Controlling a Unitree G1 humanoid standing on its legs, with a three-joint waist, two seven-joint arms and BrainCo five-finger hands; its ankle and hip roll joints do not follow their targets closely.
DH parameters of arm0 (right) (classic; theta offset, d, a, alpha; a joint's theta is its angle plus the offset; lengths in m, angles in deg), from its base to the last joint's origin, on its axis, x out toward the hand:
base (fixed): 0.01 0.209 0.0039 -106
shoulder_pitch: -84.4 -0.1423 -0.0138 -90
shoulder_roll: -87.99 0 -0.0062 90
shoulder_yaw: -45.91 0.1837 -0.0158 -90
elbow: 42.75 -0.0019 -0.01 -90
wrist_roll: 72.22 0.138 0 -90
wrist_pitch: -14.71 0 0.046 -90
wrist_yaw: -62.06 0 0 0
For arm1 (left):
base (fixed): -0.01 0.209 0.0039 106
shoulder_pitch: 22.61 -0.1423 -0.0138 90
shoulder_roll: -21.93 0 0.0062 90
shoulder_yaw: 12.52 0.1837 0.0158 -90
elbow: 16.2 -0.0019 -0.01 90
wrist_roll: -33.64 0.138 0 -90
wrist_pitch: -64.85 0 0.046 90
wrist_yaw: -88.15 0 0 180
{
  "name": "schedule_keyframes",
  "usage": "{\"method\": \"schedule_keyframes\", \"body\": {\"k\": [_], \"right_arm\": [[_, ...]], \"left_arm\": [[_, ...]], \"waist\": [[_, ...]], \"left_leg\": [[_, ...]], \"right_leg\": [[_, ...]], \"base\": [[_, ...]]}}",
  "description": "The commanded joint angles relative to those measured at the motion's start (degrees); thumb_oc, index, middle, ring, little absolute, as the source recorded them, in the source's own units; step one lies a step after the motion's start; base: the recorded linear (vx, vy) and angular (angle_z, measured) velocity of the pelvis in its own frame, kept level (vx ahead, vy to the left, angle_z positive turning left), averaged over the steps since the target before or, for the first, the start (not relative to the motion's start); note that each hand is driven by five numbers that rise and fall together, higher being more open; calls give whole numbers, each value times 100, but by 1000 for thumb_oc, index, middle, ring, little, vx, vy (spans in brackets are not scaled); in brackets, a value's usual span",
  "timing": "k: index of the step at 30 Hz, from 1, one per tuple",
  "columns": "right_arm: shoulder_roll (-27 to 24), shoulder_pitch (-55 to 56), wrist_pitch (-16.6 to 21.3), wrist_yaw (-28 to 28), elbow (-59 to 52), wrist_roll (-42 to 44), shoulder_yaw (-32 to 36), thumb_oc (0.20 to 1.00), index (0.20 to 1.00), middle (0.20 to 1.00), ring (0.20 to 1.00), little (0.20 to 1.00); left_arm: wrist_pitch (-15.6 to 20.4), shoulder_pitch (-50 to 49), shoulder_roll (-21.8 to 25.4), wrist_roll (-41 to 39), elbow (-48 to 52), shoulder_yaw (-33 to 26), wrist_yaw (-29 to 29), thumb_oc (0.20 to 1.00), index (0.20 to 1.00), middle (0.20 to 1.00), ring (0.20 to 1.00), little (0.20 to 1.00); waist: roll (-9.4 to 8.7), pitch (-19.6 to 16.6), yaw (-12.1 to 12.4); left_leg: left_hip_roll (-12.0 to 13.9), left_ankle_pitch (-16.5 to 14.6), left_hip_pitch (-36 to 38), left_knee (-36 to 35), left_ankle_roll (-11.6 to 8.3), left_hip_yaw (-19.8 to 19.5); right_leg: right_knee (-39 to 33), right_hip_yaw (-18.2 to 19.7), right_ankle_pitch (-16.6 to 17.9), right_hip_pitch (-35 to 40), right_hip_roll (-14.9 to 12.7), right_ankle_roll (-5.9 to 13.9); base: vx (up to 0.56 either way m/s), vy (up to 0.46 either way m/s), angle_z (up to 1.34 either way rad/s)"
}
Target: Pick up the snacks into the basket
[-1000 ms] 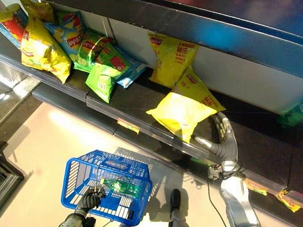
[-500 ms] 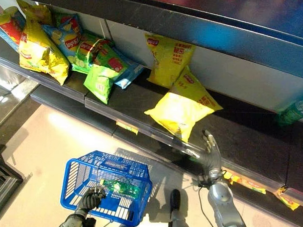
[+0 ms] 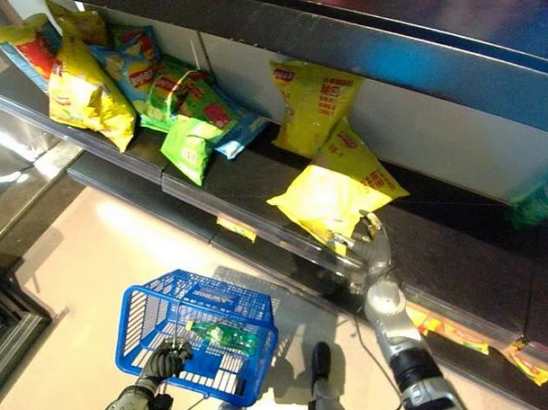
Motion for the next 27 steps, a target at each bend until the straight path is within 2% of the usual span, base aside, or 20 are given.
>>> {"method": "schedule_keyframes", "body": {"k": [1, 9, 13, 23, 27], "right_arm": [[-92, -495, 167, 113, 15, 339, -284, 1000, 1000, 1000, 1000, 1000], [-33, -1066, 112, 224, 240, 687, -498, 1000, 1000, 1000, 1000, 1000], [166, -1318, 129, 290, 369, 1112, -547, 1000, 1000, 1000, 1000, 1000], [408, -1537, 84, 307, 376, 904, -812, 1000, 1000, 1000, 1000, 1000], [483, -1344, 146, 391, 62, 1018, -817, 1000, 1000, 1000, 1000, 1000]], "left_arm": [[397, -228, 569, -98, 495, 26, -38, 200, 200, 200, 200, 200], [370, -202, 611, -168, 541, 73, 14, 200, 200, 200, 200, 200], [349, -142, 634, -187, 571, 121, 21, 200, 200, 200, 200, 200], [339, -66, 634, -205, 570, 160, -1, 200, 200, 200, 200, 200], [330, -25, 585, -210, 522, 140, -16, 200, 200, 200, 200, 200]], "waist": [[33, -267, 250], [64, -264, 322], [73, -260, 361], [84, -233, 407], [82, -217, 390]], "left_leg": [[-150, 51, -252, -17, 29, -50], [-154, 55, -259, -18, 26, -68], [-151, 61, -265, -7, 29, -77], [-157, 68, -305, 23, 34, -88], [-163, 91, -310, 10, 34, -95]], "right_leg": [[619, 377, -1052, 281, -431, 693], [665, 352, -1071, 260, -431, 679], [707, 350, -1097, 258, -428, 671], [738, 351, -1102, 221, -435, 667], [730, 351, -1103, 231, -431, 667]], "base": [[0, 0, 0], [0, -1, 0], [0, 0, 0], [-2, -2, 1], [0, 0, 0]]}}
